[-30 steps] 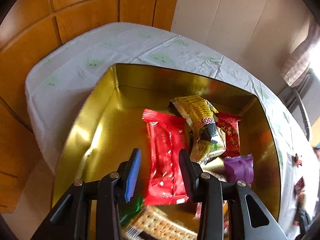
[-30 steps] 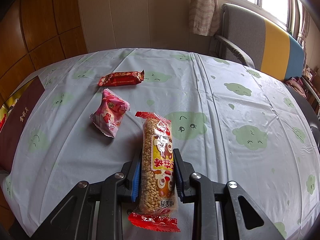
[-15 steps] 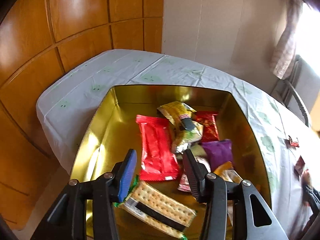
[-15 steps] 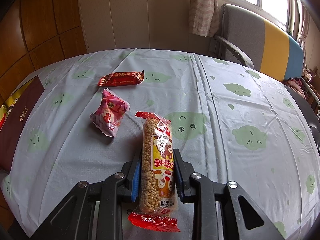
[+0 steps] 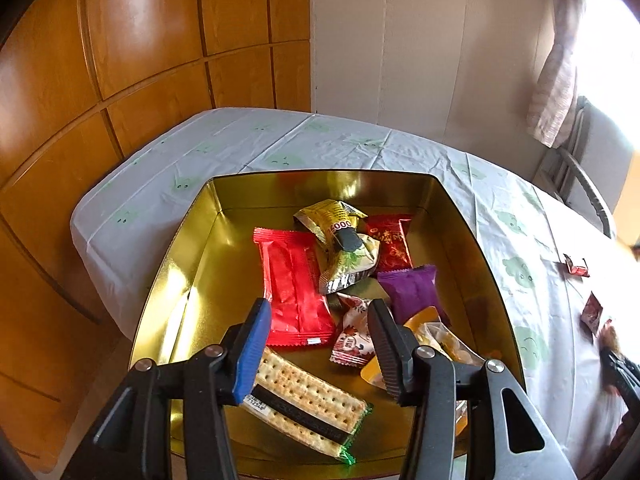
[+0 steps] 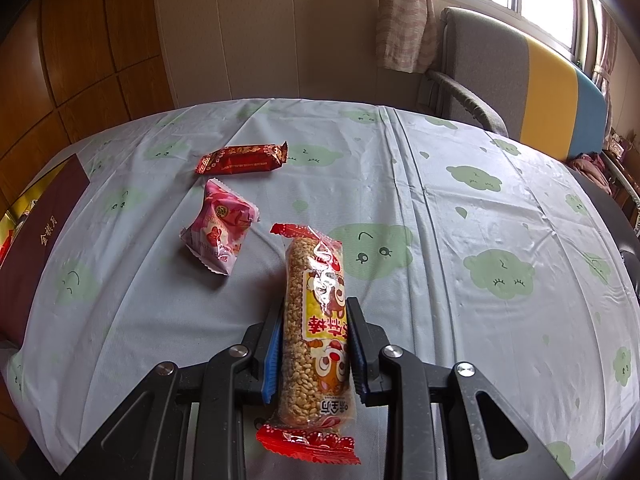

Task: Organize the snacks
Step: 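Lift the puffed-rice bar with the right gripper and carry it toward the tin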

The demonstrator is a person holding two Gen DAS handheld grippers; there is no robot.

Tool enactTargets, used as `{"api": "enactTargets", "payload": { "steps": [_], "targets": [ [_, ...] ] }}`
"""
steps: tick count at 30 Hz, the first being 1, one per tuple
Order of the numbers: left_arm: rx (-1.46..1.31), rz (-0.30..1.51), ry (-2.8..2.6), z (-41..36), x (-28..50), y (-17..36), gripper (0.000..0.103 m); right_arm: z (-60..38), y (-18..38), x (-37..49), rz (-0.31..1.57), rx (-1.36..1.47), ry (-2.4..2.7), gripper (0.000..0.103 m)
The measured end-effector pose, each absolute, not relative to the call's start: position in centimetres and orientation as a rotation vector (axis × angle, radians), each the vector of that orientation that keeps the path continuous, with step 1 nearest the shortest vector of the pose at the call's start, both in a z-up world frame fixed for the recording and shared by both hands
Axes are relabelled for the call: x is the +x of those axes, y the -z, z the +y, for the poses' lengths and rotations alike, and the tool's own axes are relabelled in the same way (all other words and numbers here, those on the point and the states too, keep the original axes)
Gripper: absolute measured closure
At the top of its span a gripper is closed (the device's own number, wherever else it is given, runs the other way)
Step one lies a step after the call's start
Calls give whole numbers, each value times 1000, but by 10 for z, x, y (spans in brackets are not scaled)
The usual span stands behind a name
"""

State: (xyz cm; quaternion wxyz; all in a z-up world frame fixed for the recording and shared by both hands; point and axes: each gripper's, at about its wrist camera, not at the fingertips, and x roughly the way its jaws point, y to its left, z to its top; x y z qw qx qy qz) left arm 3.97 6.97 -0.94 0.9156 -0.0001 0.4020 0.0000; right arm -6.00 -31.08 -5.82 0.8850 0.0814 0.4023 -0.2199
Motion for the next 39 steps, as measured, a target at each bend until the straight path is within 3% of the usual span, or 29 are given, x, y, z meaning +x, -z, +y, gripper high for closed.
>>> {"api": "enactTargets", "payload": {
  "steps": [13,18,22,39],
  "targets": [
    [18,809,16,66,32,6,49,-319,51,-64,907,244,456,67],
    [8,810,18,68,31,7,48,-319,49,-68,923,248,457,68],
    [4,817,18,70,30,10,47,-316,49,-69,936,226,468,74],
    [-28,810,-10,88,31,13,47,-278,43,-62,1006,358,249,74]
  ]
}}
